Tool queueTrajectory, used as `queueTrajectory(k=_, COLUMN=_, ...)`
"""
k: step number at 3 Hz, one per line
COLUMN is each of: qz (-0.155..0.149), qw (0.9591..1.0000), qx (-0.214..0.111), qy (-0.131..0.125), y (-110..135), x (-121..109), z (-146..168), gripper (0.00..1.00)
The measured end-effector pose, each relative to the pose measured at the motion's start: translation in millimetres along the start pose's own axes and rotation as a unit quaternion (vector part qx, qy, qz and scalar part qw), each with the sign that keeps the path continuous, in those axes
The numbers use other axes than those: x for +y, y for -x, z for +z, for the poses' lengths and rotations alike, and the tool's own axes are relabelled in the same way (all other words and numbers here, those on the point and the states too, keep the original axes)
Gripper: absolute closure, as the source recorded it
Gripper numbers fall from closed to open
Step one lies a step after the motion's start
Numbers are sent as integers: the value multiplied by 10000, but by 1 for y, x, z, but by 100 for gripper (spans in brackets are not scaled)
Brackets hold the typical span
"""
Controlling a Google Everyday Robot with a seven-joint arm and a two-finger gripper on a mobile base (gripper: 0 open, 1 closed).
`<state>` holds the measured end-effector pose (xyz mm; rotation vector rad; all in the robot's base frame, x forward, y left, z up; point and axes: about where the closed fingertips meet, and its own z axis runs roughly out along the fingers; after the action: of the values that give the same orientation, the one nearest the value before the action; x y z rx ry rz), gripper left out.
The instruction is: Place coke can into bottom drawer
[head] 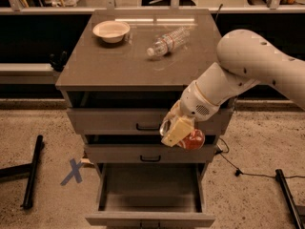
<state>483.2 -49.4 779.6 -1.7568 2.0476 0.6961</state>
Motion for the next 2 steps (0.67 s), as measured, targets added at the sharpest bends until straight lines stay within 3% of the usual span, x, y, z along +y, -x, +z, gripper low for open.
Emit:
queueTrajectory(k=1, qz=0, qw=10000, qx=0, qy=0, y=0, x=0, z=0, gripper=100)
queueTrajectory(k=2, qz=11, qw=9999, qx=109, qy=117, y=-32, x=-4, z=34, gripper=100)
